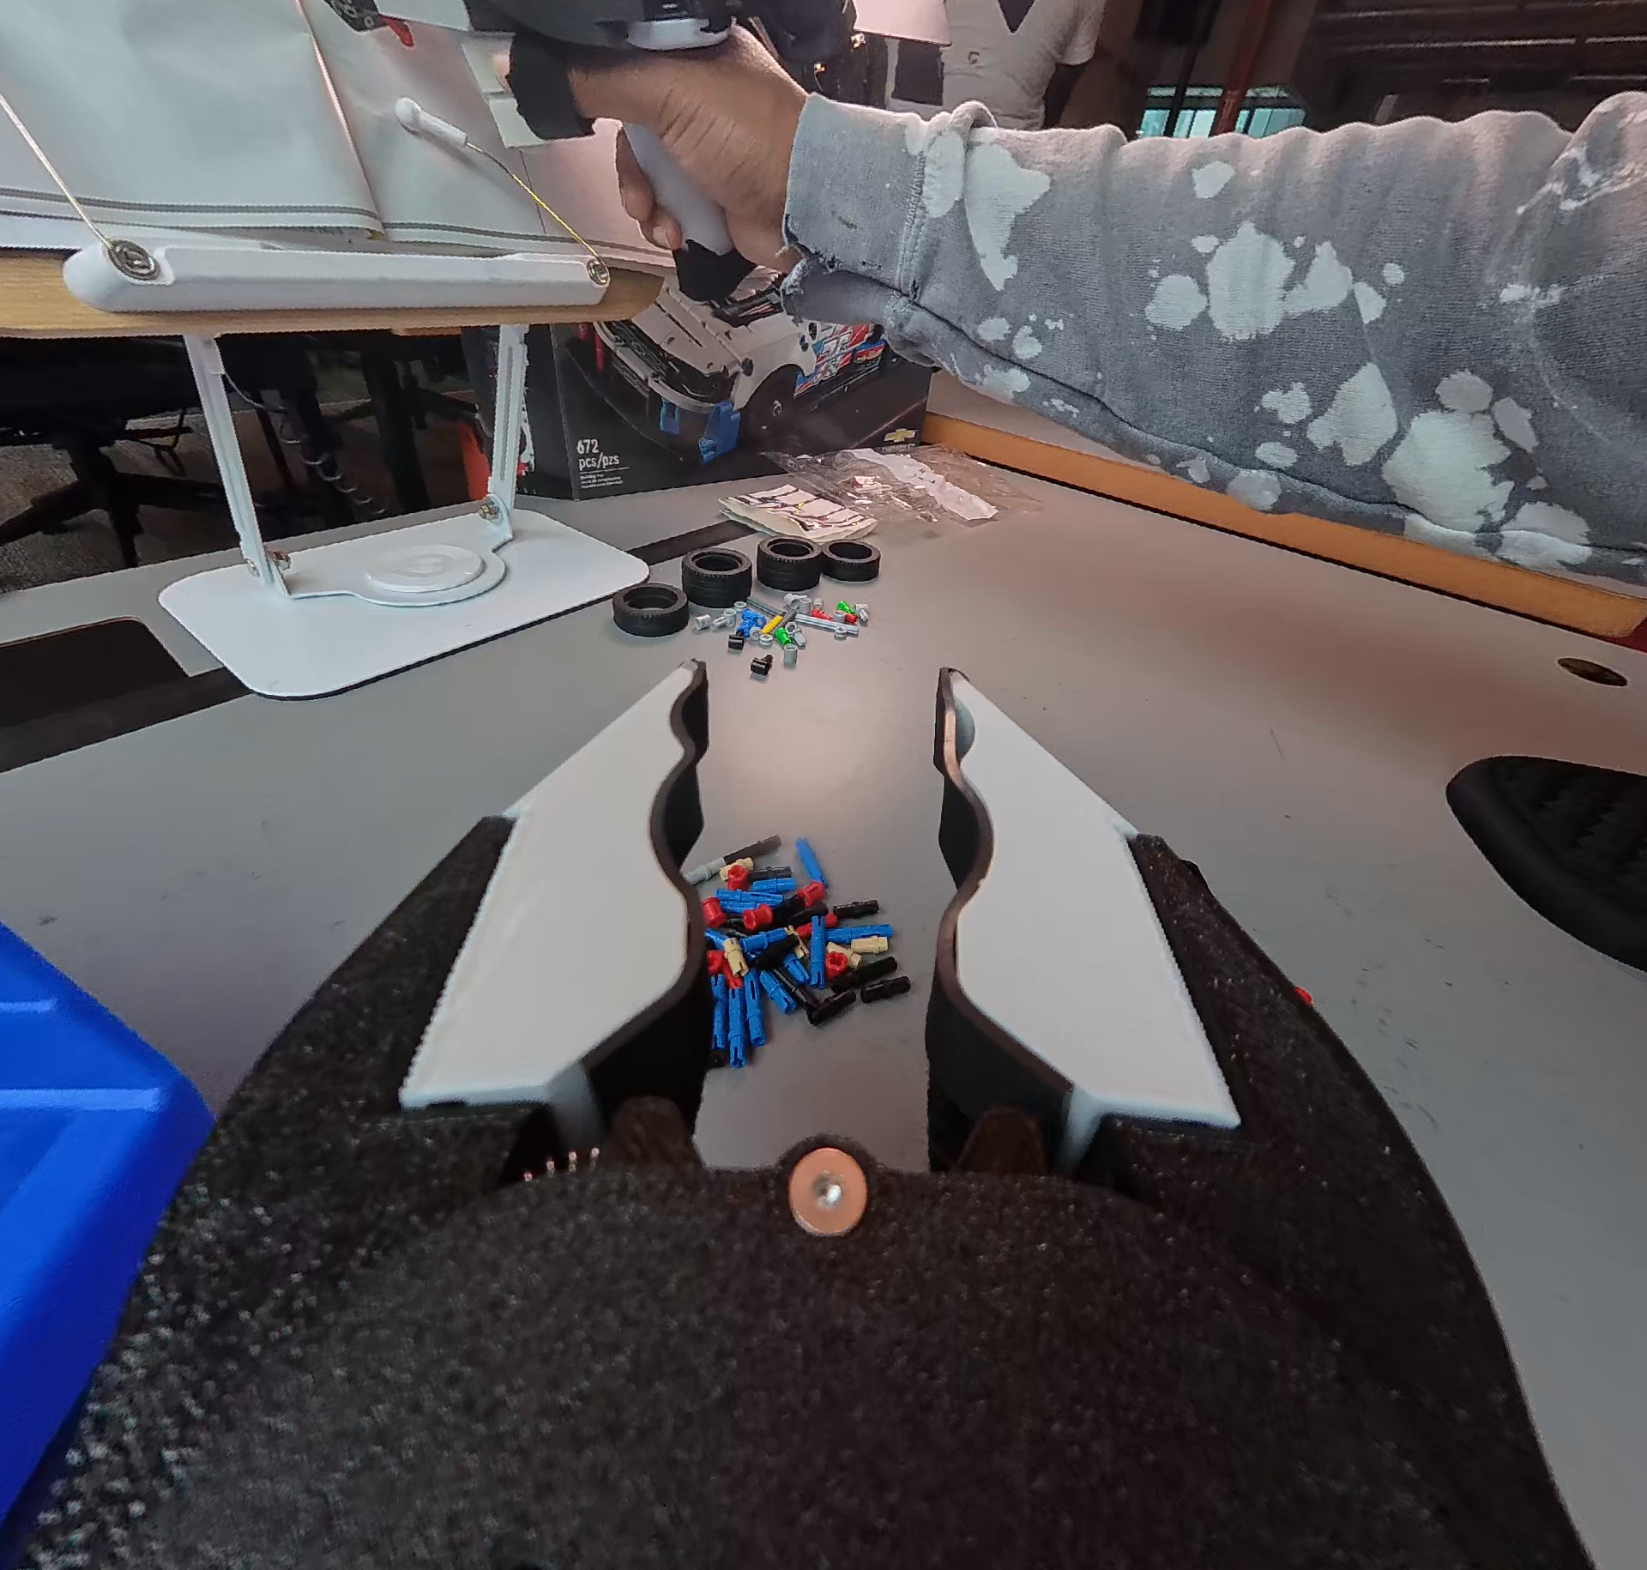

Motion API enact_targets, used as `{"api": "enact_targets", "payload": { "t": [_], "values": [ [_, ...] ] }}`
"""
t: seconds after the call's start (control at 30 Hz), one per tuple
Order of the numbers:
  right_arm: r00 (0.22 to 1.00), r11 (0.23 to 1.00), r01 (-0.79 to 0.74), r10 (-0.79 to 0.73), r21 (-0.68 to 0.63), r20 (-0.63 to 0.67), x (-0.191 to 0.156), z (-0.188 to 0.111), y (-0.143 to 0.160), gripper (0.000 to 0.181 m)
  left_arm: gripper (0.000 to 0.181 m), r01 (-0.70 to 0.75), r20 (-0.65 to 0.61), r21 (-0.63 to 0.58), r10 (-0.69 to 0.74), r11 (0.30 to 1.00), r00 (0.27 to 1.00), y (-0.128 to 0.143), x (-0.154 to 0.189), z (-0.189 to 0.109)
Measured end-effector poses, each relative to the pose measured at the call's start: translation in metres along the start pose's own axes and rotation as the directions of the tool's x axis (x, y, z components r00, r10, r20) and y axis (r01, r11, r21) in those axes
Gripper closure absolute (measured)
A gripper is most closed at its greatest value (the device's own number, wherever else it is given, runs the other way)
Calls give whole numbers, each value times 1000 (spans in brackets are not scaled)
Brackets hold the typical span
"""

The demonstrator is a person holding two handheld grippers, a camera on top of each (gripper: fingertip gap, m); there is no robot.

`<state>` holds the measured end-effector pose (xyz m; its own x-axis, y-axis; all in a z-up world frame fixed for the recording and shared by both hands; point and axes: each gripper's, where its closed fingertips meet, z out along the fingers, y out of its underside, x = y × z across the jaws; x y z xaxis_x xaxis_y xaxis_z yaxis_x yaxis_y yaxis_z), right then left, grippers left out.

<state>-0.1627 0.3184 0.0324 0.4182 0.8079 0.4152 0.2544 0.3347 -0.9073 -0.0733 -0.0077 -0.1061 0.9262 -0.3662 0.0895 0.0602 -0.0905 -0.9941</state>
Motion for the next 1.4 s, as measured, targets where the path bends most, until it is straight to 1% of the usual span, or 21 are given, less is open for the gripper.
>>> {"api": "enact_targets", "payload": {
  "t": [0.23,0.53,0.7,0.8,1.1,1.4],
  "values": [
    [1000,1000,-2,2,4,3,2,-7,10,168,131,-3,1,-3,3,1000,1000,1,0,1],
    [1000,1000,-2,2,7,-11,8,-16,18,165,131,-5,6,-6,5,1000,1000,3,0,2],
    [996,999,-23,26,37,-90,26,-21,15,166,131,-6,7,-9,6,1000,1000,4,-1,3],
    [995,999,-33,36,36,-89,29,-20,16,170,131,-7,7,-10,7,1000,1000,4,0,3],
    [994,999,-20,23,29,-106,28,-18,15,171,131,-4,6,-8,4,1000,1000,3,-2,2],
    [998,999,13,-10,38,-60,6,-7,2,171,131,-3,7,-6,3,1000,1000,3,-3,1]
  ]
}}
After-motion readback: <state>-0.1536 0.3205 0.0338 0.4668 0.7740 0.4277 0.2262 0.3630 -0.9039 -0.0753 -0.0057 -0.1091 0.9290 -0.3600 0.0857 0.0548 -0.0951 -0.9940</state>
